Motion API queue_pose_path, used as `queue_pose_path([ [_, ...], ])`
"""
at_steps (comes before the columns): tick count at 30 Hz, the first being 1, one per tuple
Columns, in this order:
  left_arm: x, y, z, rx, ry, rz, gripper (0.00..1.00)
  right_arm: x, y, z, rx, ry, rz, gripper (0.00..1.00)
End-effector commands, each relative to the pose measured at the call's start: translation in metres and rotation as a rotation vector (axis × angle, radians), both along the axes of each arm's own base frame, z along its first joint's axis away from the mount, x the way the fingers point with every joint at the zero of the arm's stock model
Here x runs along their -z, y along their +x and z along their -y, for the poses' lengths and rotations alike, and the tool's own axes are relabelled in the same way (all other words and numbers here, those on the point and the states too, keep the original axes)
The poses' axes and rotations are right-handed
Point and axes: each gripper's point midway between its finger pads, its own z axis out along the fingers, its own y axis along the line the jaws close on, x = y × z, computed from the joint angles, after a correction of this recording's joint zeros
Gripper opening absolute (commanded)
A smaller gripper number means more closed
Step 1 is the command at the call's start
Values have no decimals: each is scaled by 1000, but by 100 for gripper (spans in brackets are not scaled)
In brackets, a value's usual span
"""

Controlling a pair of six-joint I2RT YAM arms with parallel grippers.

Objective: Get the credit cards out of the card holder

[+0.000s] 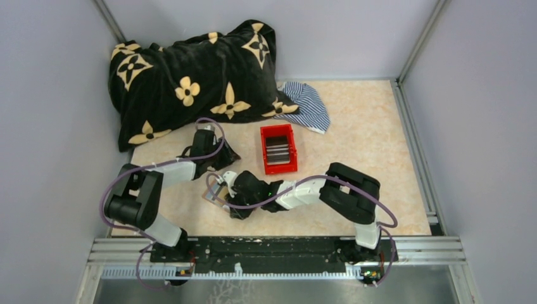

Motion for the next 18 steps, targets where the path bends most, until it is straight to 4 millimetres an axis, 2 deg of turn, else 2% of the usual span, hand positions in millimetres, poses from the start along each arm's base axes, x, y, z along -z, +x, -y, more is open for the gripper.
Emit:
queue_pose_path([
  [1,23,-23,3,61,-17,-68,53,10,2,23,34,-90,43,18],
  [6,26,-53,-2,76,-25,-98,53,20,19,42,129,-166,68,17],
  [11,25,-80,-13,66,-21,-110,52,18,35,51,182,-152,53,17],
  [18,20,-108,-18,48,-58,-112,52,16,58,61,221,-133,29,17],
])
